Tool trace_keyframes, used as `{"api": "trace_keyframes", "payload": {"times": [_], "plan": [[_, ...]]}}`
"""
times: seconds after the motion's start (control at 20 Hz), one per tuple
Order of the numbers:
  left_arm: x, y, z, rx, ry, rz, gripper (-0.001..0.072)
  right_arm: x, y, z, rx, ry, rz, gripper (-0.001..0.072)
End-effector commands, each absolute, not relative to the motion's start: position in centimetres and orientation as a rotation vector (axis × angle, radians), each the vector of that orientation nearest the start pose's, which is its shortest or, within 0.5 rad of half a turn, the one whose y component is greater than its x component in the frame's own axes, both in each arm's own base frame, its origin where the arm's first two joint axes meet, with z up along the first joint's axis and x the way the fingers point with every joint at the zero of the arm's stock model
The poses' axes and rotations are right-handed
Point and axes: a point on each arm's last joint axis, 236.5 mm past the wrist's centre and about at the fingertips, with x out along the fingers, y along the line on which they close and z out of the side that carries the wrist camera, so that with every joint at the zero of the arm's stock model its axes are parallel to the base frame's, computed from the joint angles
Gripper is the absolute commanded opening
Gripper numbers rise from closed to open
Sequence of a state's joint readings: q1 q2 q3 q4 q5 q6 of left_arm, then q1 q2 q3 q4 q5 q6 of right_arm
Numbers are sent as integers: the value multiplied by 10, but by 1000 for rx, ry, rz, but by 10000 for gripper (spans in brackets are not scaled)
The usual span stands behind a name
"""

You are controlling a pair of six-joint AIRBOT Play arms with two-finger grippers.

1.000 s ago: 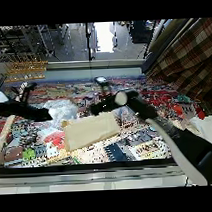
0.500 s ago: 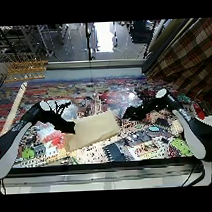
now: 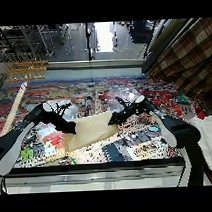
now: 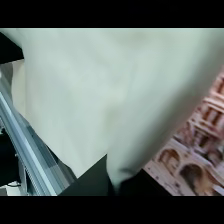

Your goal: Fold the clothes and pants, and hang the long-sleeved shirts on hangers.

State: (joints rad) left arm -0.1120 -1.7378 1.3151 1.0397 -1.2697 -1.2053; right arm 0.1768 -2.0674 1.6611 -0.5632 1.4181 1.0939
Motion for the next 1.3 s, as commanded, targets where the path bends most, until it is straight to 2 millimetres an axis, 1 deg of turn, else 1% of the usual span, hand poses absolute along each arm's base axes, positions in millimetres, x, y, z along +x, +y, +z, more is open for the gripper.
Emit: {"api": "trace_keyframes", "payload": {"times": [0.0,0.05,0.1,0.15,0.2,0.3,0.35,0.4,0.45,0.5,0.55,0.6,0.65,0.7,0.75,0.8,0.85,0.9,0.95,1.0,1.05,1.15,1.2,1.25], "plan": [[381,-152,-77,-184,1535,-618,6,425,313,-44,458,1472,1045,19],[382,-148,-55,-179,1500,-623,6,434,303,-31,410,1465,980,18],[378,-144,-28,-171,1467,-638,6,445,283,-11,350,1444,895,17],[370,-140,6,-157,1429,-658,7,456,258,17,312,1402,817,17],[358,-136,40,-142,1386,-674,7,466,232,49,312,1349,738,17],[333,-128,93,-99,1302,-689,8,483,166,122,379,1204,580,16],[321,-125,116,-77,1251,-690,8,486,127,157,423,1127,498,16],[312,-123,135,-48,1195,-680,8,483,89,187,475,1057,417,16],[306,-122,150,-25,1145,-671,8,477,49,213,506,987,342,17],[300,-122,163,-12,1105,-669,8,464,6,237,535,926,258,17],[295,-122,172,-3,1077,-667,8,446,-38,252,567,885,164,17],[291,-122,178,5,1054,-666,8,425,-78,261,593,861,73,17],[288,-122,182,9,1041,-665,8,399,-120,268,621,842,-35,17],[287,-122,185,11,1034,-666,8,372,-156,270,652,833,-134,17],[287,-122,184,11,1035,-665,8,339,-191,268,682,837,-240,17],[288,-122,183,9,1040,-665,8,305,-219,260,718,864,-335,17],[288,-122,180,7,1048,-666,8,267,-245,247,770,903,-438,17],[288,-121,177,4,1056,-666,8,237,-268,237,825,899,-539,17],[289,-121,174,2,1066,-667,8,206,-284,222,883,911,-629,17],[290,-121,172,-1,1072,-667,8,175,-295,202,934,945,-717,17],[292,-122,171,-2,1076,-667,8,141,-301,176,983,1008,-801,17],[296,-122,170,21,1061,-679,8,80,-299,125,1071,1169,-949,17],[299,-121,170,36,1045,-686,8,58,-297,102,1102,1235,-1001,17],[303,-121,171,43,1026,-683,8,44,-296,78,1113,1282,-1017,18]]}}
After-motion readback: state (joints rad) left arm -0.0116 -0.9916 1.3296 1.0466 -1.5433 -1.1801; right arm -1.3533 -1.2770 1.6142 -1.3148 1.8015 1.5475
